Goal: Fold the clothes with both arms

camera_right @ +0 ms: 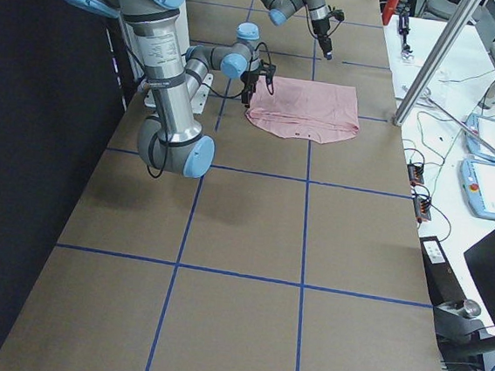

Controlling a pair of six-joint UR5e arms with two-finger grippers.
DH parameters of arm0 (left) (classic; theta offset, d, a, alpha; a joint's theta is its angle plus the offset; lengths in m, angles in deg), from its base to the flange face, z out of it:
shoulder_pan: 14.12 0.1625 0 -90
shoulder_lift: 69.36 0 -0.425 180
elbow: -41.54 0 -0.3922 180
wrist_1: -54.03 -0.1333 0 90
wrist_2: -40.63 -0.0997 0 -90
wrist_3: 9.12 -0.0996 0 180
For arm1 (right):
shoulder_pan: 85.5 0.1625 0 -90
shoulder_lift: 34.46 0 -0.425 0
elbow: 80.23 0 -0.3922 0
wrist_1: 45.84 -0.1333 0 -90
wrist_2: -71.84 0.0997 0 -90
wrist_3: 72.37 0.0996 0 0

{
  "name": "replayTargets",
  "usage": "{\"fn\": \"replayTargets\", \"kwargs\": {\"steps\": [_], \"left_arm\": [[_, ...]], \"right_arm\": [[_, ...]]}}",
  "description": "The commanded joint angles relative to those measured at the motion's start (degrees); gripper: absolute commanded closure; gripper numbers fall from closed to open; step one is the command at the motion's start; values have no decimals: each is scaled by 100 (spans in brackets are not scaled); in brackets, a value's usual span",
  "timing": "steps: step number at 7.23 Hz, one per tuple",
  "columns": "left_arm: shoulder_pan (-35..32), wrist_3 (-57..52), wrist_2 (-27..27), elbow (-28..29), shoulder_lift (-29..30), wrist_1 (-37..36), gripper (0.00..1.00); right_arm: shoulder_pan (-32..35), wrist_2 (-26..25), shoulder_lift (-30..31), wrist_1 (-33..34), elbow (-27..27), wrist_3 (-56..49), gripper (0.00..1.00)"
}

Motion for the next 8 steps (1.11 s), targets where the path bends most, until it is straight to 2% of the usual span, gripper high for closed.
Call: {"fn": "replayTargets", "kwargs": {"steps": [1, 2, 4, 8], "left_arm": [[51, 31, 6, 37, -18, 8, 42], [51, 31, 6, 38, -9, 0, 42], [51, 31, 6, 29, -9, 0, 42], [51, 31, 15, 20, -9, 0, 40]], "right_arm": [[-30, -99, -591, 42, 798, -1009, 0], [-30, -125, -803, 51, 1096, -1273, 0], [-30, -196, -805, 51, 1319, -1512, 0], [40, -319, -542, 315, 1285, -1855, 0]]}}
